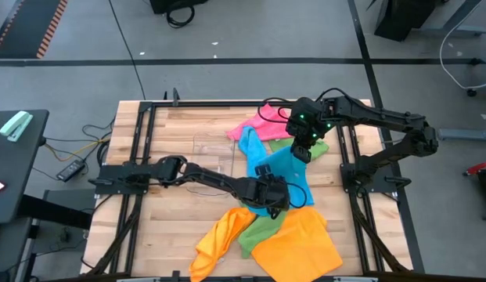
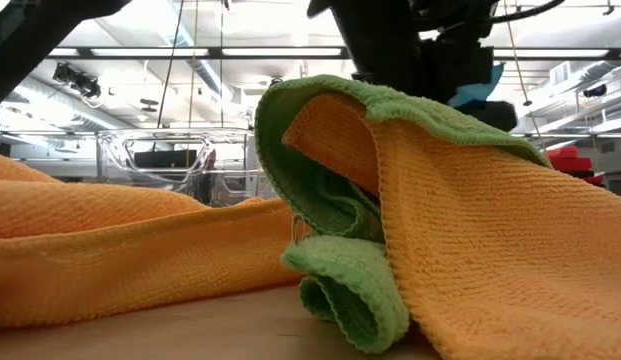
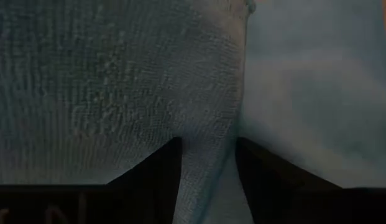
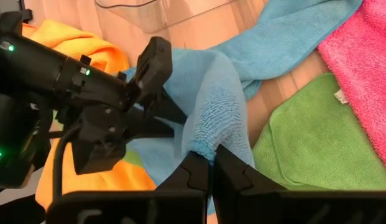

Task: Fold microfiber towels
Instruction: Fold the left blue towel

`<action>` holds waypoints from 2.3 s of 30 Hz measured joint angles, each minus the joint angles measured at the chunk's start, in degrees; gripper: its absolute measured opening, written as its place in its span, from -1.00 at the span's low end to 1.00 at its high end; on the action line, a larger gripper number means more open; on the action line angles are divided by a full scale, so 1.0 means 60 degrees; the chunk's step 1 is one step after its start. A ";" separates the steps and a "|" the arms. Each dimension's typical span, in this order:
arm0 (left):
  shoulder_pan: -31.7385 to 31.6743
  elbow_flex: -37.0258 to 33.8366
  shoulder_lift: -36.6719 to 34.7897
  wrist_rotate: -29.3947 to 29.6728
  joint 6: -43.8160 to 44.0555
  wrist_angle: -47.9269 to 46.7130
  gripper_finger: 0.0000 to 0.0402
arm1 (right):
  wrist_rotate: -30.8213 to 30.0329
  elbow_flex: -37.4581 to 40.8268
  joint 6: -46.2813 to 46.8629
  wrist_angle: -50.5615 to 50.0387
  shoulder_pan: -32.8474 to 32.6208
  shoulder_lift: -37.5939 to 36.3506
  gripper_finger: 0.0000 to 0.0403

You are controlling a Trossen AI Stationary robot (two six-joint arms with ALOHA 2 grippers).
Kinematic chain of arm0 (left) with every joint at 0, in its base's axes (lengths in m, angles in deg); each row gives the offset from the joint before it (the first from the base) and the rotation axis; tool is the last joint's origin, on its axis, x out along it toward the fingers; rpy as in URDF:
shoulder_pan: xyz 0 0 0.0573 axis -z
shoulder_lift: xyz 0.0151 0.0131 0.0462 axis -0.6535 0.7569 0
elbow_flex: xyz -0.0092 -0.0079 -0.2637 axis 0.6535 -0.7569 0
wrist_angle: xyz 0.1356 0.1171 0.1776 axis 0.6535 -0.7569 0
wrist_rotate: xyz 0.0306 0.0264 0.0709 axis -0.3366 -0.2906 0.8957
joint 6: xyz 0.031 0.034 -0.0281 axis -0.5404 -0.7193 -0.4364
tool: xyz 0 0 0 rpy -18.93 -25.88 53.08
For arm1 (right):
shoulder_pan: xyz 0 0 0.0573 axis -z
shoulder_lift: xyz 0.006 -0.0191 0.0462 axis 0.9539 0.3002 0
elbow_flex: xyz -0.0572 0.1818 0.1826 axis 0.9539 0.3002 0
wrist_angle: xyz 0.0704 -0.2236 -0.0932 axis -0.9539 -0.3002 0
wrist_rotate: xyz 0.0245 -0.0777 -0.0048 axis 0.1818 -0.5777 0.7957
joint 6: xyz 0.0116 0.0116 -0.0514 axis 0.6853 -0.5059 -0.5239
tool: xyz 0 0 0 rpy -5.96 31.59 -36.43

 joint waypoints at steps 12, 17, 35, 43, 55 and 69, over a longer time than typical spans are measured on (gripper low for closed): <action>-0.0016 -0.0010 0.0017 -0.0022 0.0000 -0.0080 -0.64 | 0.0002 0.0000 -0.0033 -0.0018 0.0000 0.0000 -0.94; -0.0015 -0.0010 0.0017 -0.0021 0.0000 -0.0078 -0.88 | 0.0002 0.0000 -0.0037 -0.0017 0.0000 0.0000 -0.94; 0.0000 -0.0010 -0.1570 -0.1821 0.0719 -0.1028 -0.90 | 0.0200 0.0000 -0.1145 -0.0203 -0.0170 0.0000 -0.94; 0.0000 -0.0006 -0.2524 -0.2904 0.0244 -0.2143 -0.96 | 0.0028 0.0000 -0.2274 -0.0261 -0.1166 0.0000 -0.94; -0.0347 -0.0006 -0.2673 -0.2639 -0.0015 -0.4287 -0.94 | -0.3164 0.0000 -0.3748 -0.0507 -0.2193 0.0016 -0.94; -0.0895 -0.0009 -0.2663 -0.2585 -0.1390 -0.4332 -0.92 | -0.3553 0.2000 -0.4360 0.0592 -0.2121 0.0040 -0.94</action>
